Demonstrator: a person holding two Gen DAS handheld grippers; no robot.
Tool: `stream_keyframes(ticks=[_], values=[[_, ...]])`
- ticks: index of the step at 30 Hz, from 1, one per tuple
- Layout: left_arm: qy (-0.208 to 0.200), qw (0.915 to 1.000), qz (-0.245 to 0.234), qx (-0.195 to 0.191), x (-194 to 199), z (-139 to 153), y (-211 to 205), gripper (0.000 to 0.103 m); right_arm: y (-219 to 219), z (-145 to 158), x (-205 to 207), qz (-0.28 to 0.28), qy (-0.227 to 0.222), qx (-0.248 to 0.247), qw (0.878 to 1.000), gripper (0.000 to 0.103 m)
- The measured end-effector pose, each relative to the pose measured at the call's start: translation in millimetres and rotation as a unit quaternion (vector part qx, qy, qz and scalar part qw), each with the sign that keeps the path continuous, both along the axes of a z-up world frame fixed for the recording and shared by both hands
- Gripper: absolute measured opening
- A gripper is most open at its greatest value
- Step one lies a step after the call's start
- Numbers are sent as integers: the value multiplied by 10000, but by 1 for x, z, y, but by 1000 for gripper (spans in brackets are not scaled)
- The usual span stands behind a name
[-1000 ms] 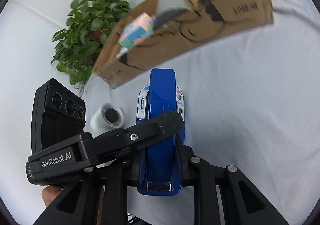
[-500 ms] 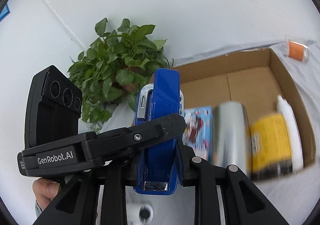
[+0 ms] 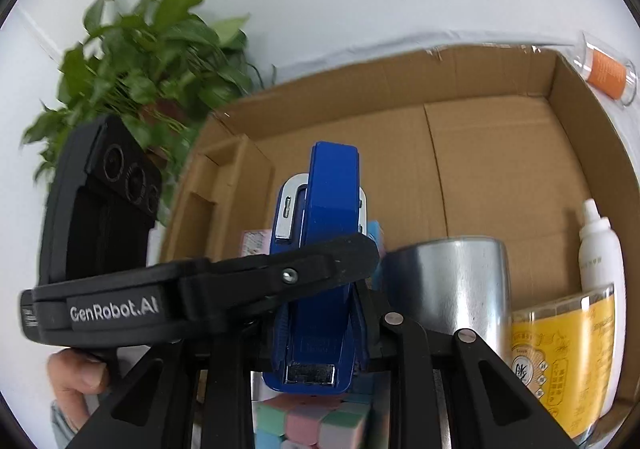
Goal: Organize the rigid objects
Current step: 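Lower the stapler upright into the box beside the cube and release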
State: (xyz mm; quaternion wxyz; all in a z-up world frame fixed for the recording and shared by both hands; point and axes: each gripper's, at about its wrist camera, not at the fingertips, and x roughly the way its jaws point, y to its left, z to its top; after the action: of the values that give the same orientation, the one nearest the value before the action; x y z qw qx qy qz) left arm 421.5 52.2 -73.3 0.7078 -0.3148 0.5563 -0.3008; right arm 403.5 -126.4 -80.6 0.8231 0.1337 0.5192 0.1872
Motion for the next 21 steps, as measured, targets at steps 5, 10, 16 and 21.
stream_keyframes(ticks=[5, 10, 16, 21], values=[[-238, 9968, 167, 748, 1, 10, 1, 59, 3, -15, -5, -267, 13, -254, 9993, 23], [-859, 9870, 654, 1192, -27, 38, 38, 59, 10, -14, -13, -332, 43, -407, 9986, 28], [-1955, 9480, 1375, 2101, -118, 102, 79, 84, 5, 28, -47, -358, -751, -568, 9949, 81], [-2735, 8846, 2152, 3104, -217, 135, 103, 85, -24, 55, -140, -533, -2033, -825, 9742, 102]])
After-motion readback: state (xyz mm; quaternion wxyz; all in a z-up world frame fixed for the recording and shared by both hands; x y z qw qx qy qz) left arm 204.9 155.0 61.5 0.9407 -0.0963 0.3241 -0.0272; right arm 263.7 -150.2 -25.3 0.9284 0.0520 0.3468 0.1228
